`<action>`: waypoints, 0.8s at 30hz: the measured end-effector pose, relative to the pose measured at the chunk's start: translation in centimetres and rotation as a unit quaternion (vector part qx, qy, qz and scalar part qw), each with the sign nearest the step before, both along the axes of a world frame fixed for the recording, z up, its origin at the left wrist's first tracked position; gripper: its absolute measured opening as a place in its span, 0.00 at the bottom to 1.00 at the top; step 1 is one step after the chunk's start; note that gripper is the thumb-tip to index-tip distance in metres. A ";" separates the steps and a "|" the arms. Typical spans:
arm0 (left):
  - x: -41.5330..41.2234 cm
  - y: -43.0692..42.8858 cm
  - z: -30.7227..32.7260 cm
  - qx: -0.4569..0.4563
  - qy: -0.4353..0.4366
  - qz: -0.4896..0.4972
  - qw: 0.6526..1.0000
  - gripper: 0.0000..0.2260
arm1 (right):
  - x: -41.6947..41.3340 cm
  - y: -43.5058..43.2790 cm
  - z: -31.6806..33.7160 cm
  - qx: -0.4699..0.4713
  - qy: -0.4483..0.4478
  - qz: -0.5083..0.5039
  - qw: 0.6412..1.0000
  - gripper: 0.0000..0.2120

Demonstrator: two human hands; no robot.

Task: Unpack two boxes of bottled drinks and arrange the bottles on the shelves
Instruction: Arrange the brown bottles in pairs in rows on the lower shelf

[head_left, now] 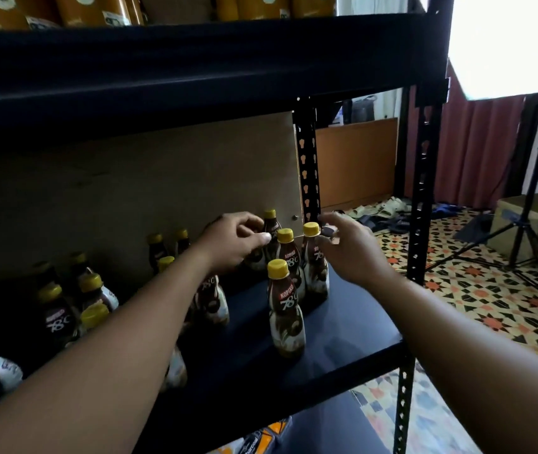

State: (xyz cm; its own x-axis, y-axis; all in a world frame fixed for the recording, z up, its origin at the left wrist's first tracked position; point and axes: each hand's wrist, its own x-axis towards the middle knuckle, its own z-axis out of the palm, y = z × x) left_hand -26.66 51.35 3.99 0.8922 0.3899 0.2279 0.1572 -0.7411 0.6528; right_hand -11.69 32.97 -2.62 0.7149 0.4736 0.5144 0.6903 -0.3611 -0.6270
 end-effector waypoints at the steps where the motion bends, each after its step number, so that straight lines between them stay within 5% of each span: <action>1: 0.9 0.1 0.6 0.029 0.035 -0.014 0.999 0.18 | 0.6 0.3 0.6 -0.024 -0.006 0.004 1.000 0.25; 7: 5.2 -0.4 -0.9 0.044 0.087 -0.045 0.994 0.33 | 3.2 1.8 1.3 -0.117 0.046 0.075 0.989 0.29; 24: 4.5 2.0 -3.3 0.042 0.048 0.012 0.998 0.30 | 3.8 6.4 -1.0 -0.053 0.045 0.166 0.984 0.17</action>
